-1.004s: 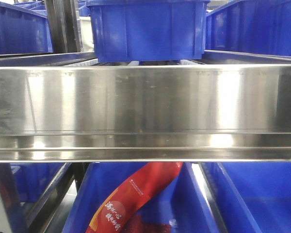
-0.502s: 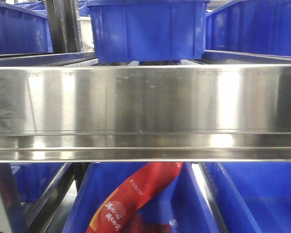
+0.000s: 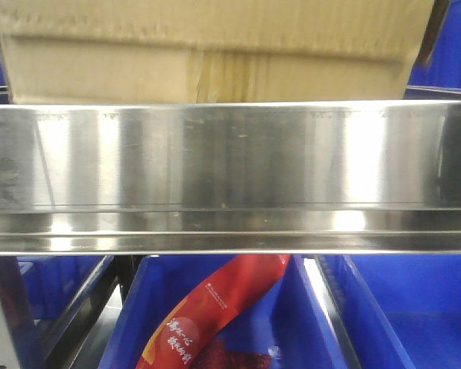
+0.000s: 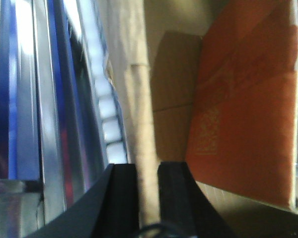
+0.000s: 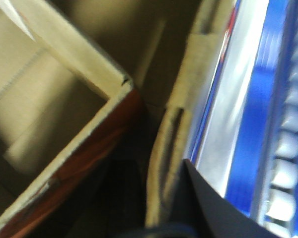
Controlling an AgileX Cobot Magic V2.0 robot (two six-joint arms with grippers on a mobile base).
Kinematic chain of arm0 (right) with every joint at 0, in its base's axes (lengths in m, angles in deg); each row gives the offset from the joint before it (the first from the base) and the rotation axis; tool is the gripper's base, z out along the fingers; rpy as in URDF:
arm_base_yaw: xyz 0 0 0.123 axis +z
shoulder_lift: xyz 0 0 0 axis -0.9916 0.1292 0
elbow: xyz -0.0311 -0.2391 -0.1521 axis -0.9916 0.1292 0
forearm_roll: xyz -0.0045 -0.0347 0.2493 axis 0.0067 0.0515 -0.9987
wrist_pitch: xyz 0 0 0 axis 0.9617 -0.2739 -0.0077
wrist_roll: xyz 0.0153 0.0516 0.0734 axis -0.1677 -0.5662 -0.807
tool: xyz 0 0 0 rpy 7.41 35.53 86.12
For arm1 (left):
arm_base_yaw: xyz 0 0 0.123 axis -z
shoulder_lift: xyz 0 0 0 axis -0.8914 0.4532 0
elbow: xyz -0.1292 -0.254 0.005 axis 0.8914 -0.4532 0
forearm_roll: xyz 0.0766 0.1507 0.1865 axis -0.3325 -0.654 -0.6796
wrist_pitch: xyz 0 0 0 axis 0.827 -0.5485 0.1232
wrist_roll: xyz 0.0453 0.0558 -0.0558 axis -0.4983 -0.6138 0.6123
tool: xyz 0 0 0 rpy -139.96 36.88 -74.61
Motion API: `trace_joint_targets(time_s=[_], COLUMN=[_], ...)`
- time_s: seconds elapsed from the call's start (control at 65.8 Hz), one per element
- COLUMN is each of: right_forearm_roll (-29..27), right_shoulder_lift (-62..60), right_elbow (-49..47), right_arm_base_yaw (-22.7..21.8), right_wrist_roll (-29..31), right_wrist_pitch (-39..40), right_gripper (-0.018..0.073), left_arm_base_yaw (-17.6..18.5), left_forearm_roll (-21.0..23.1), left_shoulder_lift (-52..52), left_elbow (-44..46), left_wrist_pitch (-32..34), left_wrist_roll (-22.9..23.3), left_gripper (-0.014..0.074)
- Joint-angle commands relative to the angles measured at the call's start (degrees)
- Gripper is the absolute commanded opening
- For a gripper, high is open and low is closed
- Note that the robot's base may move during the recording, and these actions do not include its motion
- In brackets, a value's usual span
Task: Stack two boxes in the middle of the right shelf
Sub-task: 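Raise the box stack above the middle shelf's front rail, then lower the boxes onto the middle shelf rollers and open both grippers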
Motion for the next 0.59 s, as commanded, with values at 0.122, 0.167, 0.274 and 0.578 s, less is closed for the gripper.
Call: trace_joint_targets(time_s=[0.122,0.167,0.274,0.578], right_forearm_roll=[-0.7,-0.5,-0.2,-0.1], right_shoulder_lift=[-0.3,-0.3,-0.3,-1.4], right_elbow=[-0.5,-0.5,-0.7,-5.5], right_arm_base_yaw=[-0.1,-0.1,-0.1,-0.1], right_wrist_roll=[0.9,0.9,0.5,0.5], right_wrist_pitch=[1.9,2.2,2.7,1.4], right_gripper=[0.0149,0.0264,0.0507,0.0552], left_arm_base_yaw=[0.4,0.4,0.4,0.4], left_forearm_roll=[1.2,1.2,1.2,1.3], left_shoulder_lift=[-0.2,-0.2,-0.2,-3.1], left_elbow=[0.6,0.6,0.6,0.7], left_wrist_pitch=[2.8,2.8,2.8,2.8], left_wrist_roll=[-0.2,-0.2,-0.2,-0.2], left_gripper=[0.0125,0.0229,0.0519,0.0494])
